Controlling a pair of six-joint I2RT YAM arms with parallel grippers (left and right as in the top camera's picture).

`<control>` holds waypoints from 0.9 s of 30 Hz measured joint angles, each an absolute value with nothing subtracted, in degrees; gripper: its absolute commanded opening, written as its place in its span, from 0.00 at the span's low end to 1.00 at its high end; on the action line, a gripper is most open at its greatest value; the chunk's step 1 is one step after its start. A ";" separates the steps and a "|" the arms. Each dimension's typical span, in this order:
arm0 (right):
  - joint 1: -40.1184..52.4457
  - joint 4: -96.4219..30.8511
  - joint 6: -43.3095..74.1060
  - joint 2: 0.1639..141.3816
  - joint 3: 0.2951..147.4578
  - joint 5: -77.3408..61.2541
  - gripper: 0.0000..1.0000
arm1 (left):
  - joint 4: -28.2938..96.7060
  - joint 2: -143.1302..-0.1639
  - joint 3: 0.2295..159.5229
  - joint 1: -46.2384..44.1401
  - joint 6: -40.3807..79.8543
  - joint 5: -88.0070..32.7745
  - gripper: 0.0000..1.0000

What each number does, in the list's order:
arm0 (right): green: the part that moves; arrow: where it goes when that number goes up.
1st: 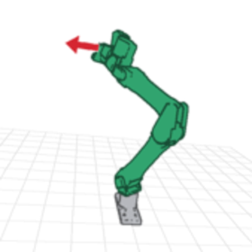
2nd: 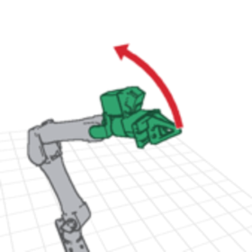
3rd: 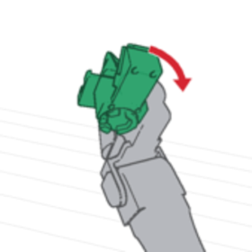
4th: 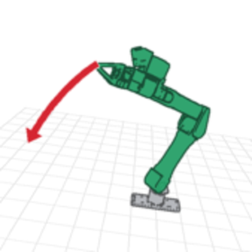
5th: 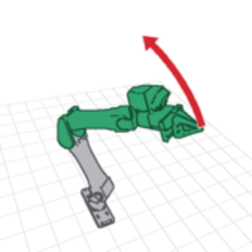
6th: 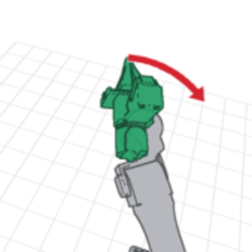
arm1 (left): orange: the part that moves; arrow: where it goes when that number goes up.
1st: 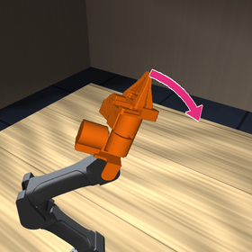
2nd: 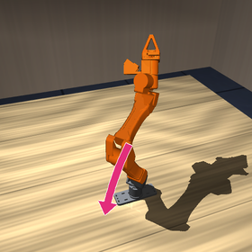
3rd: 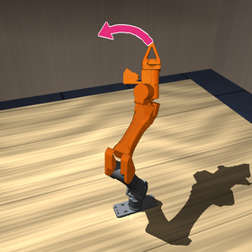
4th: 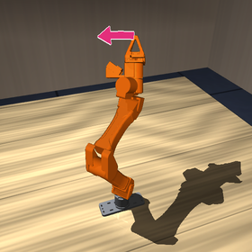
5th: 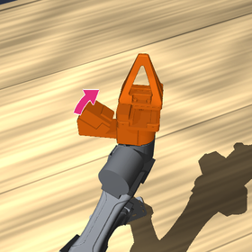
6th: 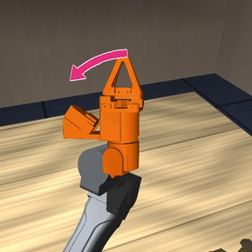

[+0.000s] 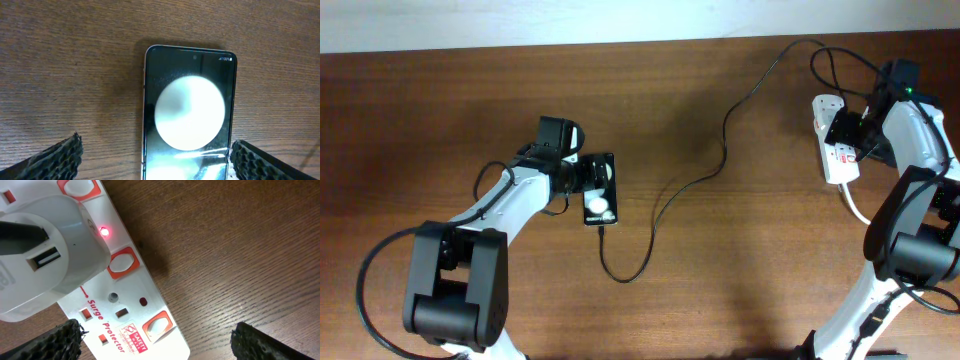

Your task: Plug charger to phone and switch on socket

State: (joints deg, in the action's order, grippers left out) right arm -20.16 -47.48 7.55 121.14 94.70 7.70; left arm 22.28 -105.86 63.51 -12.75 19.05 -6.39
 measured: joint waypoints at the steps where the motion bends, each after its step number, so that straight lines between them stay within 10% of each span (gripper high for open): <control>1: -20.16 -47.48 7.53 121.14 94.70 7.70 0.99 | 22.28 -105.86 63.51 -12.75 19.05 -6.39 0.99; 27: -20.16 -47.48 7.53 121.14 94.70 7.77 0.99 | 21.15 -89.86 59.64 -12.75 19.03 -1.93 0.99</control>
State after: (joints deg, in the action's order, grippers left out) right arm -20.16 -47.48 7.53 121.14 94.70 7.77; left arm 21.15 -89.86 59.64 -12.75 19.03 -1.93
